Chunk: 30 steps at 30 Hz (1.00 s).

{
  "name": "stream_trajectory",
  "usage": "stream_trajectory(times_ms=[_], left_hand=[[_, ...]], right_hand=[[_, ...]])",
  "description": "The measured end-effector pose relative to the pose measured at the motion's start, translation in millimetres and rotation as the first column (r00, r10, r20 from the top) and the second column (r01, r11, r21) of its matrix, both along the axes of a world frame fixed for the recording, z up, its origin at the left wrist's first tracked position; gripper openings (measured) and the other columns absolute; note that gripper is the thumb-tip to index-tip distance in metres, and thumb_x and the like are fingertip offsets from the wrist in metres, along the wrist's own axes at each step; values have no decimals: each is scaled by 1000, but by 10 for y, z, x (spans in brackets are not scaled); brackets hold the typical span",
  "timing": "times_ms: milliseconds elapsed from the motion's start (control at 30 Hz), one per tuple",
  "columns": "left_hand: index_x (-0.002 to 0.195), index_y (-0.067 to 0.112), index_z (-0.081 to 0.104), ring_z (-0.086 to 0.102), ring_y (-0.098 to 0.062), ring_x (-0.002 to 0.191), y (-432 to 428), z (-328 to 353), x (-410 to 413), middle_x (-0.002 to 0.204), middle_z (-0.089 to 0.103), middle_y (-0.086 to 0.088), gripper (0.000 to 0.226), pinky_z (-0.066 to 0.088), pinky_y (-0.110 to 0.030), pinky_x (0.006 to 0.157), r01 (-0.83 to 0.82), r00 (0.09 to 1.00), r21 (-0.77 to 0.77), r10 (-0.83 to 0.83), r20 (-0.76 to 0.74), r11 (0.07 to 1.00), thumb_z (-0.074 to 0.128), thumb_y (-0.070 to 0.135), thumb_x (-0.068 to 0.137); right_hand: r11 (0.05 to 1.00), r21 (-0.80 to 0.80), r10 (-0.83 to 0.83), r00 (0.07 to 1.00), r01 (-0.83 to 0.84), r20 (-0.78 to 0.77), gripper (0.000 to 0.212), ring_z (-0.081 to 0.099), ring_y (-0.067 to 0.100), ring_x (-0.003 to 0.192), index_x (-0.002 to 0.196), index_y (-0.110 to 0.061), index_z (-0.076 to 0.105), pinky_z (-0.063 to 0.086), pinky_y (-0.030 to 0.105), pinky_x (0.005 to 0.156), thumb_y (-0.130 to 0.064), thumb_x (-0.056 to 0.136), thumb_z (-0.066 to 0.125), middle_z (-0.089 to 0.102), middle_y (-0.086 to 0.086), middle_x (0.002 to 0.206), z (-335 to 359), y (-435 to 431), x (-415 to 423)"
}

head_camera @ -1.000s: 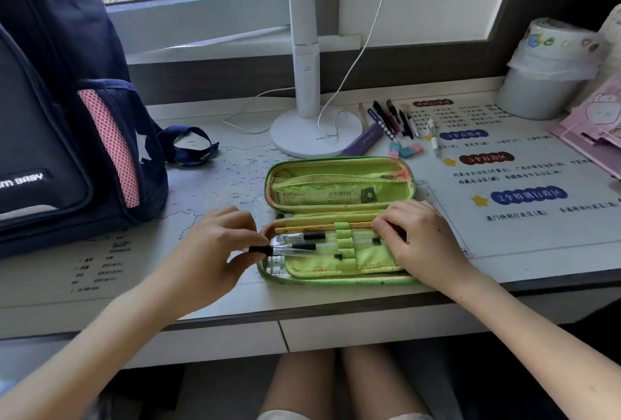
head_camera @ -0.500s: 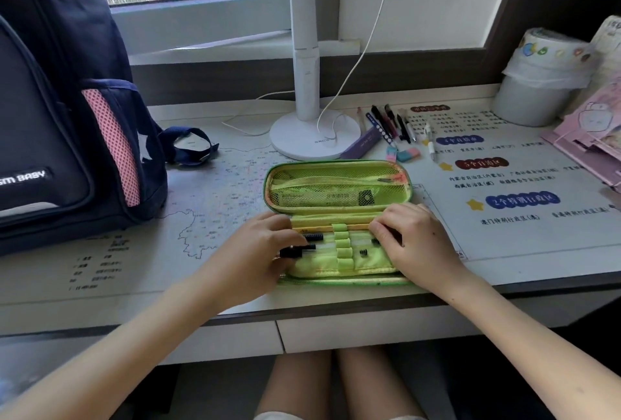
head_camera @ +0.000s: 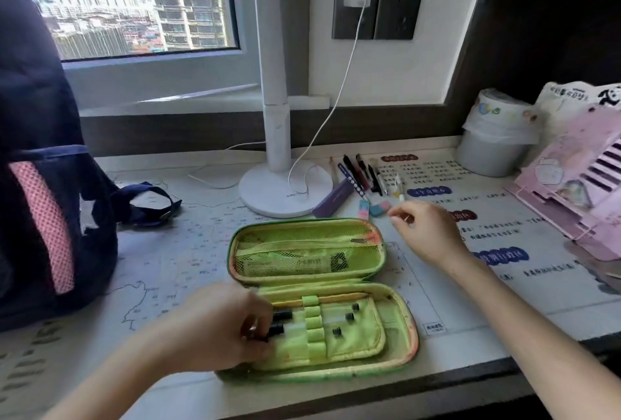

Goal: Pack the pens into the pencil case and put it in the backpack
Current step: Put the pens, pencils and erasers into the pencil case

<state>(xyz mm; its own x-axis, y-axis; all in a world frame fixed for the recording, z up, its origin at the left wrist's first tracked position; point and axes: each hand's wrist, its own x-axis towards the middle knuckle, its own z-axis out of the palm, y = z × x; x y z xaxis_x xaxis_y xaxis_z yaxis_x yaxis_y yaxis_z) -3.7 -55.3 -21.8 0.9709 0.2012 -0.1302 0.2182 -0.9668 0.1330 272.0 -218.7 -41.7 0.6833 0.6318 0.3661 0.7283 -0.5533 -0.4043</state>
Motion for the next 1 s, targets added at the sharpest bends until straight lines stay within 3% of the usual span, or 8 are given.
stream_trajectory(times_ms=[200,367,500,600,733,833,900,1000], left_hand=[[82,28,57,45,-2,61,-24,17,162,67,53,13,23,28,-13,50,36,998,-16,-37,-51,999,65,46,71],[81,27,61,43,2,56,53,142,237,64,52,14,30,30,-13,50,79,995,-95,-84,-56,992,64,56,72],[66,31,52,41,-1,51,190,208,312,55,47,11,26,31,-17,50,11,995,-115,1,102,993,58,52,79],[63,32,51,43,-4,51,268,209,338,54,49,11,25,36,-23,53,-27,976,-161,61,211,987,58,46,83],[67,29,56,45,0,54,294,233,314,58,49,15,22,35,-24,52,-58,889,-150,119,441,987,57,41,85],[85,21,65,50,-8,66,237,279,258,75,55,10,27,39,-25,60,-102,754,-108,148,640,989,49,43,84],[104,19,63,52,-16,84,151,305,196,94,60,1,34,40,-28,73,-122,694,3,84,715,993,46,42,87],[115,17,60,51,-16,98,-51,274,108,107,62,-1,41,39,-27,83,-10,744,42,-21,668,999,40,43,90]], right_hand=[[979,-168,-128,991,118,-50,20,61,20,82,101,-14,69,43,27,66,-25,91,56,70,7,102,-39,464,413],[924,-308,-262,962,227,-75,38,61,32,104,86,-10,67,47,32,70,-47,85,59,69,12,96,-34,903,576],[861,-426,-346,934,277,-92,30,59,30,101,98,-7,62,41,30,70,-33,84,65,64,12,106,39,1119,571],[828,-459,-386,921,322,-50,25,57,31,108,107,-4,60,44,34,81,-21,89,57,62,15,115,32,1173,590],[865,-238,-453,891,442,8,19,52,27,72,93,1,61,37,30,57,-15,94,51,63,14,88,218,963,461],[952,39,-302,953,302,-20,21,57,27,65,88,-3,64,32,24,49,-20,93,53,65,12,77,453,501,56],[993,105,-41,989,57,-143,14,57,8,53,88,-8,62,34,22,41,-19,92,54,68,8,74,547,159,-367],[963,92,270,890,-254,-366,11,49,-3,42,84,-13,61,34,11,39,-19,91,54,65,2,64,560,-238,-1061]])
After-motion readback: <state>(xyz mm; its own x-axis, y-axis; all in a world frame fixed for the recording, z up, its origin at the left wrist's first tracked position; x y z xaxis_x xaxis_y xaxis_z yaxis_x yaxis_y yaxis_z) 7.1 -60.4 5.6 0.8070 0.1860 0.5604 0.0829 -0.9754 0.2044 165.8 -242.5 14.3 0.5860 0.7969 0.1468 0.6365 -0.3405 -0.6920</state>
